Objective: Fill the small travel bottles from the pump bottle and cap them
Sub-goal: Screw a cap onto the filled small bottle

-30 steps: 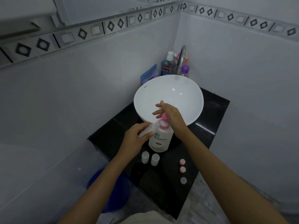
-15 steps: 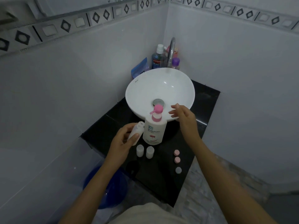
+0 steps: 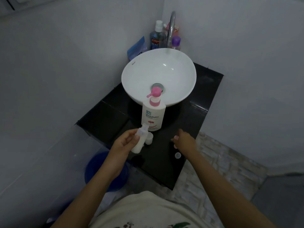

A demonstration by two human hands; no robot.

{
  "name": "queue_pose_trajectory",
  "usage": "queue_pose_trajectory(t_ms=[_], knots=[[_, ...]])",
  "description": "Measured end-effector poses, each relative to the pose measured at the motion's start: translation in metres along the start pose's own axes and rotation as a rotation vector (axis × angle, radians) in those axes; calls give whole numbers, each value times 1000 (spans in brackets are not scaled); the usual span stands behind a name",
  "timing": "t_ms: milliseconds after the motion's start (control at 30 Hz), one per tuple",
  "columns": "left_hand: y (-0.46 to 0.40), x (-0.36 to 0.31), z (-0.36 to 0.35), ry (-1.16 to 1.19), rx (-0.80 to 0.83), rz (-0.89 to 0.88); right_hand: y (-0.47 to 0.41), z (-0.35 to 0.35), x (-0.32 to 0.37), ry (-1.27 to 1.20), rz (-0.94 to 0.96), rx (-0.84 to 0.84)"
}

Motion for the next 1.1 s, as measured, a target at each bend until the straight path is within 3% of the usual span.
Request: queue_pose_trajectory(t_ms=[233,300,400,467,533,833,1100], knots=[[3,-1,-4,-18,8,44,-7,4,4,-8,-12,60],[2,-4,-5,-13,10,39,-3,15,10,-190,-50,20],[0,-9,-5,-21,18,12,18,53,30,-656,-43,-26],[-3,-10,-4,-47,14,1,40,84,45,-932,45,33],[-5,-12,-3,-76,13,-10,61,108,55,-1038,151,104],[-5,-20,-15,-145,71,-89,90,125,61,-947,305,137],[-6,-25,-19,-193,96,-145,91,118,61,-759,129,36]])
Point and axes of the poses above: each hand's wrist, its own y-axis away from the middle knuckle, its own z-axis out of the back of the hand, x = y × z, the point moved 2 cm from there along -y, towards the middle knuckle, and after that the axes turned 11 degrees about -x, right-handed, at the moved point
